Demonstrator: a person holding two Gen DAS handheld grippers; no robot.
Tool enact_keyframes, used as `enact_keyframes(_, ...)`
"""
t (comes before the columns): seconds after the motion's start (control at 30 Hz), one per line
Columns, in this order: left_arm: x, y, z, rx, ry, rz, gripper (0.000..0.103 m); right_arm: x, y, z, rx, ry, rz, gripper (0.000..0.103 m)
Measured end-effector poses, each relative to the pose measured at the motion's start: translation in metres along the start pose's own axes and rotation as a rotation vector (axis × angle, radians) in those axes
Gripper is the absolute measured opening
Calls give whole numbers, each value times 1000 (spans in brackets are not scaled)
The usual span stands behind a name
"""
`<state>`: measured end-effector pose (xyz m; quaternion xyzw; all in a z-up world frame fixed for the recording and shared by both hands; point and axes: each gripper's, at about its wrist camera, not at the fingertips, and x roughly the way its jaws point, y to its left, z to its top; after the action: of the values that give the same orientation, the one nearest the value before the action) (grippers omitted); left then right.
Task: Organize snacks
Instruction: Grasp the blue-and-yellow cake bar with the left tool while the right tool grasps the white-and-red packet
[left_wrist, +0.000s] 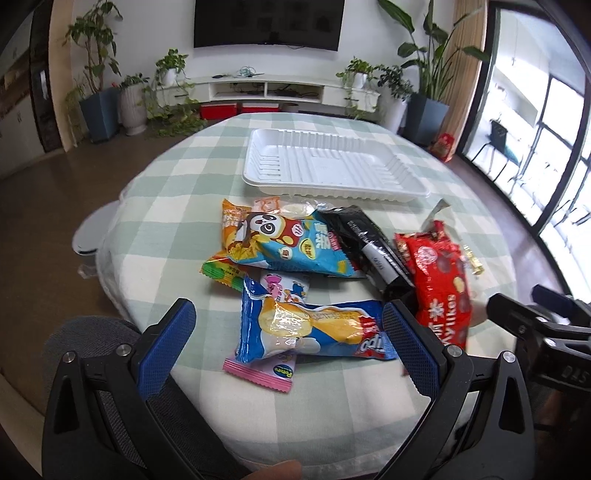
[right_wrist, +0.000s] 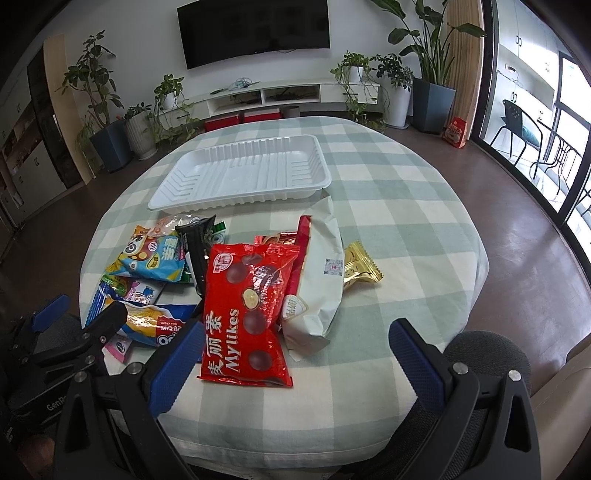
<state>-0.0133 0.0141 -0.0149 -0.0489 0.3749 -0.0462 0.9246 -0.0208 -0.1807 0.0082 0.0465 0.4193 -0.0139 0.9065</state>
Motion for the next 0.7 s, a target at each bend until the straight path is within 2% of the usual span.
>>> enact_keyframes(0.07, -4, 4, 0, 26, -26, -55, 103, -1, -3, 0, 3, 0, 12, 102)
enact_keyframes(0.13, -5, 9, -4, 45, 9, -94, 103, -2, -5, 0, -2, -1, 26, 101)
enact_keyframes(0.23, 6, 18, -10, 17, 167, -71, 103, -3, -8, -1, -13, -1, 48, 97)
enact_keyframes(0.27, 8, 22, -11, -6, 185, -64, 103, -2, -11, 2, -13, 12, 67, 97)
enact_keyframes(0.4, 6, 31, -9, -9, 179, -52, 103, 8, -18, 0, 10, 89, 142, 90)
enact_keyframes(0.47, 6, 31, -6, 19, 184, -70, 102, 12, -23, -3, 31, 114, 184, 78)
enact_keyframes(0.5, 7, 30, -2, 36, 183, -79, 102, 13, -25, -5, 46, 120, 197, 76)
enact_keyframes(0.57, 4, 22, 5, 127, 160, -125, 101, 16, -30, -7, 84, 125, 227, 72)
enact_keyframes(0.7, 2, -12, 12, 474, 110, -137, 101, 25, -38, -6, 133, 148, 292, 72)
